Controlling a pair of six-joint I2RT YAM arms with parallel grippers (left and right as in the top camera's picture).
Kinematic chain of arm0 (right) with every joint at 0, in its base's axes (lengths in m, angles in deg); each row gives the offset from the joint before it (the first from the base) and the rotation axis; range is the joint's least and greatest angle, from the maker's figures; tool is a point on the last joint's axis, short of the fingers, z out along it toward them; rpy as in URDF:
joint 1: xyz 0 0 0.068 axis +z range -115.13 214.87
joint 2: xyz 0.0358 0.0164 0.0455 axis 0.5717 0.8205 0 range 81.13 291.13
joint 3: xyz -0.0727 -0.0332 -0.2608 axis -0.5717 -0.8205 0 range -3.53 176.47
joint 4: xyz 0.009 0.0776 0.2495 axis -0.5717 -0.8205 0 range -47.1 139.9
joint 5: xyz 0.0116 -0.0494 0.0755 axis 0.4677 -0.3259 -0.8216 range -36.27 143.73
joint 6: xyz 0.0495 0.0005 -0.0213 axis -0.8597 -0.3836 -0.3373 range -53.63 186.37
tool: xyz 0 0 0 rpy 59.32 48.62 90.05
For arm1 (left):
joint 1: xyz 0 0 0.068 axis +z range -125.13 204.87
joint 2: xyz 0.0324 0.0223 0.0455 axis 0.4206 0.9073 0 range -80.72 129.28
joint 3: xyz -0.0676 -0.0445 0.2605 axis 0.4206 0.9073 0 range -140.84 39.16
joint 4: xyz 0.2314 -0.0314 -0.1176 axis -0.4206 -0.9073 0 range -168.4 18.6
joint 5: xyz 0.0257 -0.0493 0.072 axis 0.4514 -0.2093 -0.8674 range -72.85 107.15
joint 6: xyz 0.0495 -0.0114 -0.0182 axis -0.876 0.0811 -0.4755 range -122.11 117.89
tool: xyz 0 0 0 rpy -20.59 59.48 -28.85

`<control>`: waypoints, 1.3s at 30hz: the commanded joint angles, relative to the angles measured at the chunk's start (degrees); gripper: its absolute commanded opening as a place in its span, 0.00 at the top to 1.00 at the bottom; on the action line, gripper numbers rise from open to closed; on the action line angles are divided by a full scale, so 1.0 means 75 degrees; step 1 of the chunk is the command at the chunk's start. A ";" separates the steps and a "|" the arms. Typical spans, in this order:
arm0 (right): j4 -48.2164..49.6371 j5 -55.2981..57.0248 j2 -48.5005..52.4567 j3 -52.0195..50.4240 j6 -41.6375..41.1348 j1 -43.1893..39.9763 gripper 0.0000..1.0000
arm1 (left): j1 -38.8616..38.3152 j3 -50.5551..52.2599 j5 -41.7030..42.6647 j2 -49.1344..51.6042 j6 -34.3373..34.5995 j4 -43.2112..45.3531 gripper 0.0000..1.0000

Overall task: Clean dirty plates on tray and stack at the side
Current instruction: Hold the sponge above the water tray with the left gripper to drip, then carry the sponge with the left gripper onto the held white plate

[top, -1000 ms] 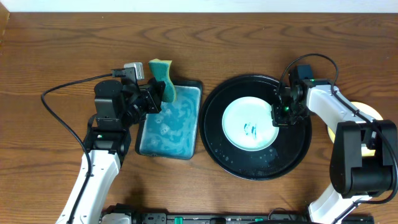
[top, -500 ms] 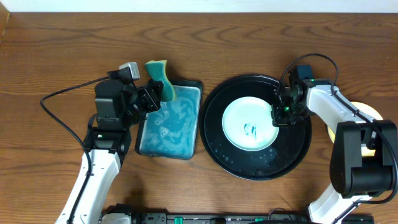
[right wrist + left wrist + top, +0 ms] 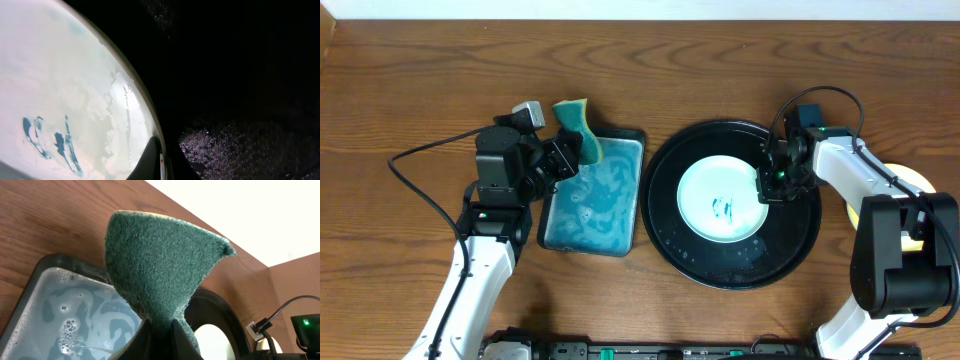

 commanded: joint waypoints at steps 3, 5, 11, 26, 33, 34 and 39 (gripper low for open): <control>-0.0009 0.0609 0.0248 -0.0224 0.0111 0.0157 0.99 | 0.0003 0.0029 -0.0041 -0.0003 0.0029 0.0035 0.93; -0.0006 0.0609 0.0248 -0.0224 0.0111 0.0157 0.99 | 0.0003 0.0029 -0.0044 -0.0003 0.0029 0.0017 0.93; -0.0006 0.0609 0.0248 -0.0224 0.0111 0.0157 0.99 | 0.0003 0.0032 -0.0044 0.0003 -0.0087 -0.0114 0.93; -0.0003 0.0609 0.0248 -0.0224 0.0111 0.0157 0.99 | -0.0219 0.0029 -0.0050 0.1131 -0.0414 -0.0280 0.93; -0.0003 0.0609 0.0248 -0.0224 0.0108 0.0157 0.99 | -0.0729 0.0026 -0.1271 0.1647 -0.0831 -0.0731 0.93; -0.0003 0.0609 0.0248 -0.0224 0.0108 0.0157 0.99 | -0.0839 0.0026 -0.1559 0.1644 -0.0930 -0.0854 0.93; 0.0000 0.0609 0.0248 -0.0224 0.0108 0.0157 0.99 | -0.1279 -0.0361 -0.2582 0.1635 -0.1122 -0.1784 0.93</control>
